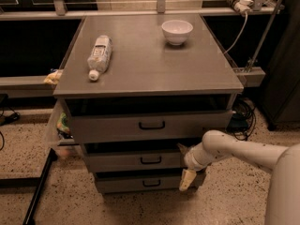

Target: Open middle drawer

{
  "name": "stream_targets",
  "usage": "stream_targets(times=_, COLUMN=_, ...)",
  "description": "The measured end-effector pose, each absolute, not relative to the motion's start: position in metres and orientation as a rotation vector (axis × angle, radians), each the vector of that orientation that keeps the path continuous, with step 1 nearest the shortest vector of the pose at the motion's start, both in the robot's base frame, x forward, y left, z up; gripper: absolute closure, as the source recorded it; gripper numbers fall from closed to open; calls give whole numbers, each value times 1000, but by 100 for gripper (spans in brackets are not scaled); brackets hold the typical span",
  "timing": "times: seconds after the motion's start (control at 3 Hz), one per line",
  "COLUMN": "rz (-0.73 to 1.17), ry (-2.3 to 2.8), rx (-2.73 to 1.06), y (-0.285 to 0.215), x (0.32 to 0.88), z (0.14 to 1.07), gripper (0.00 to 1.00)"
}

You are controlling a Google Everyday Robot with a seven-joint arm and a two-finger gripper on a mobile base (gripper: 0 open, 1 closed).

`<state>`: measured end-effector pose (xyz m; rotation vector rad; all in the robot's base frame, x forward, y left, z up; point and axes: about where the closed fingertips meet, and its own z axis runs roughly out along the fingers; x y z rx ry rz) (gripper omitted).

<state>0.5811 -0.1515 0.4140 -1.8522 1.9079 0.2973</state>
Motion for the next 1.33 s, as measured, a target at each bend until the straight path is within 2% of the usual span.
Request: stream_targets(times=1.33, rz=498, ry=2055, rx=-1950, y=-159, x=507, z=432, gripper=0)
